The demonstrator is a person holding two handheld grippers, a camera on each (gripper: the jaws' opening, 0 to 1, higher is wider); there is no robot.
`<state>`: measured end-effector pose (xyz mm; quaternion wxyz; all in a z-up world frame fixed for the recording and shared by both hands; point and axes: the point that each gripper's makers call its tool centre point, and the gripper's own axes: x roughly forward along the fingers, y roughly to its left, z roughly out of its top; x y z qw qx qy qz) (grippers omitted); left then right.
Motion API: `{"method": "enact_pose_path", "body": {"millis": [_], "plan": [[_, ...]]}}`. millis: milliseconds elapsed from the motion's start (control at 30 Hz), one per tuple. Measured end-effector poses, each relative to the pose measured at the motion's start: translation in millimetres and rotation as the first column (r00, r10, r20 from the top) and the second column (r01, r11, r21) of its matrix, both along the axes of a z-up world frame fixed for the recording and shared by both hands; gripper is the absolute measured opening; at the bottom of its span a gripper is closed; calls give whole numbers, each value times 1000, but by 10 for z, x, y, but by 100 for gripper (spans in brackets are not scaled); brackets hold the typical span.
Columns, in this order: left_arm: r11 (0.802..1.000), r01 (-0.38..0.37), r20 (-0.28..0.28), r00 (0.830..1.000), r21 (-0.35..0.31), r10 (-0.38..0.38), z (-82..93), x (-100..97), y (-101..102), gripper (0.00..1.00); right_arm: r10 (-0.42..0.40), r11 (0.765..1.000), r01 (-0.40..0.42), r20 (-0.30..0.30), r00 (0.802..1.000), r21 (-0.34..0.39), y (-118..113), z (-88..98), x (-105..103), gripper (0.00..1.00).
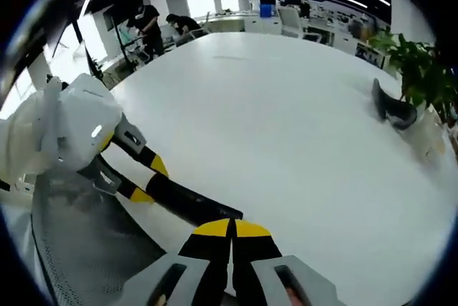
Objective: Press the specified remote control buttons in sequence, fully releasing each button before pressing the next.
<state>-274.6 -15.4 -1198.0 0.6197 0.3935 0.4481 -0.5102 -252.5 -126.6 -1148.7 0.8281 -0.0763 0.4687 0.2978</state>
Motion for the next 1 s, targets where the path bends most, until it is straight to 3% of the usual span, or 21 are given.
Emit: {"method": "enact_pose_path", "body": {"millis": [67, 167, 300, 467, 933, 1000], "plan": [[1000, 2, -1, 1000, 4, -2, 1, -21, -4, 23, 1, 1000, -1, -3, 1000, -5, -6, -67, 11, 0], [1000, 6, -2, 1000, 7, -6, 0, -56, -9, 23, 1, 1000, -1, -76, 997, -1, 7, -192, -76, 0], [1000, 9, -2, 1000, 3, -9, -3, -111, -22, 23, 16, 999, -18, -74, 997, -27, 2, -235, -120, 0], [1000, -5, -2, 1000, -9, 5, -2, -150, -35, 23, 38, 999, -42, -122, 992, -28, 30, -299, -180, 0], [998, -30, 6, 1000, -57, 30, -6, -259, -71, 23, 48, 998, -52, -132, 990, -30, 28, -366, -216, 0], [994, -46, 9, 999, -95, 47, -2, -258, -69, 24, 55, 997, -60, -121, 991, -39, 29, -373, -216, 0]]}}
